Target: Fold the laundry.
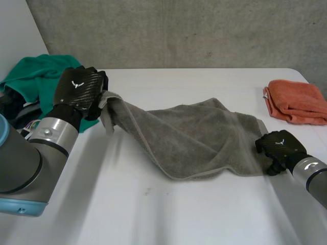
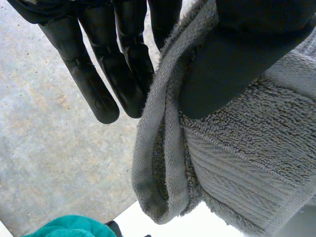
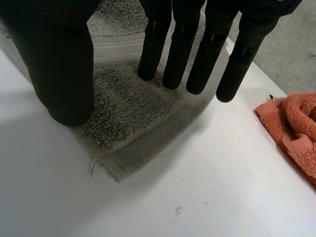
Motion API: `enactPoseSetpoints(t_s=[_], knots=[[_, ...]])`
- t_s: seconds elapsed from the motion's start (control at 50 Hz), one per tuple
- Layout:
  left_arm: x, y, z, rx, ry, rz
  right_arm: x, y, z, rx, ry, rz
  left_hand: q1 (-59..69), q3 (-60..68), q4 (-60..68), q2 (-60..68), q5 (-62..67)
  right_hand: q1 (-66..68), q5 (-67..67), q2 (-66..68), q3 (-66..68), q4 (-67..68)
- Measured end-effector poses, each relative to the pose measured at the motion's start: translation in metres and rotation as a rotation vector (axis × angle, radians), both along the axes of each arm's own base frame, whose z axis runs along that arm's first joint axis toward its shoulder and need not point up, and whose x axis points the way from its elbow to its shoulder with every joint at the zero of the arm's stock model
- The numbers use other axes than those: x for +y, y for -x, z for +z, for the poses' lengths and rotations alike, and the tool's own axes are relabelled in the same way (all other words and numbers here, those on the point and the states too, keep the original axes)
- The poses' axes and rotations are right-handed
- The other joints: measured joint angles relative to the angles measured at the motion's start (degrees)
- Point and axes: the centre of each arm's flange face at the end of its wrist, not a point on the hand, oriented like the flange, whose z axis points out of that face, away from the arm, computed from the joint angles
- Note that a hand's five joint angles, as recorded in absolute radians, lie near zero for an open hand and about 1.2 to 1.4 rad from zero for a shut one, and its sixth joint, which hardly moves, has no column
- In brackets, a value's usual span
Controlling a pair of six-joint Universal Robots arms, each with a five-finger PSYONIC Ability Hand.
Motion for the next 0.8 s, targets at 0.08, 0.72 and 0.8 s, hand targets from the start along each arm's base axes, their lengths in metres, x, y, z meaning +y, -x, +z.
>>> enactPoseSetpoints(t_s=[0.08,0.72,0.8], knots=[[0.0,0.001,0.0,-0.001,0.001,-0.009,-0.003,0.0,-0.001,0.008,0.012,0.003,0.0,0.0,0.0,0.0,0.0,1.6,0.2,1.7,1.5,1.6],[-0.003,-0.008,0.018,0.008,0.022,0.012,-0.036,0.007,0.104,-0.014,0.312,-0.071,0.0,0.0,0.0,0.0,0.0,23.9,27.5,27.6,28.0,28.6],[0.003,-0.015,0.037,0.007,0.021,0.028,-0.018,0.012,0.163,-0.013,0.359,-0.107,0.0,0.0,0.0,0.0,0.0,23.9,27.5,27.6,28.0,28.6]])
